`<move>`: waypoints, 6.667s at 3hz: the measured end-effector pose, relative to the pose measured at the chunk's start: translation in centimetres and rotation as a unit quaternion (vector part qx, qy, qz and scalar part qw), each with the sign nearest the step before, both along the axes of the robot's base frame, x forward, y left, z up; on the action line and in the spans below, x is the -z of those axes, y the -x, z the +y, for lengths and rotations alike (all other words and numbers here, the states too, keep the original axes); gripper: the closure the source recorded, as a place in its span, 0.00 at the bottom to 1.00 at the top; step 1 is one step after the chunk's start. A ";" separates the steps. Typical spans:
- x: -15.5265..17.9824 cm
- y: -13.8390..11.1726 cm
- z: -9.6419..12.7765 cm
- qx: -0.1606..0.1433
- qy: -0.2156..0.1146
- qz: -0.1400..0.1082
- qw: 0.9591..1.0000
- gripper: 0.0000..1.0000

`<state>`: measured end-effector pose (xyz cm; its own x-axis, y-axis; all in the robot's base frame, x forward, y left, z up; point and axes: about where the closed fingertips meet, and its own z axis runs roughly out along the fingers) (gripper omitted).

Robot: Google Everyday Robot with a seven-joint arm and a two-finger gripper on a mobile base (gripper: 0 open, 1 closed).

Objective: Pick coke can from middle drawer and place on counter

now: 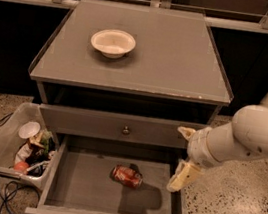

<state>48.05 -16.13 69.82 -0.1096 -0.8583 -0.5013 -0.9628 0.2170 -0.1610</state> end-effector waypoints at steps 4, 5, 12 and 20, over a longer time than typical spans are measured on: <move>18.2 -0.4 2.5 -0.002 -0.102 0.017 0.995 0.00; 21.1 -1.1 4.0 -0.010 -0.123 0.008 0.992 0.00; 31.5 -8.5 9.0 0.063 -0.210 -0.015 0.976 0.19; 18.6 -7.2 1.8 0.078 -0.226 -0.085 0.967 1.00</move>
Offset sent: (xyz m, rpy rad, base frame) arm 0.0044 0.0109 -0.1738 0.1053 0.0786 -0.0452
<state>55.23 -14.37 51.23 -0.1039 -0.5276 -0.8431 -0.8806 0.4428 -0.1686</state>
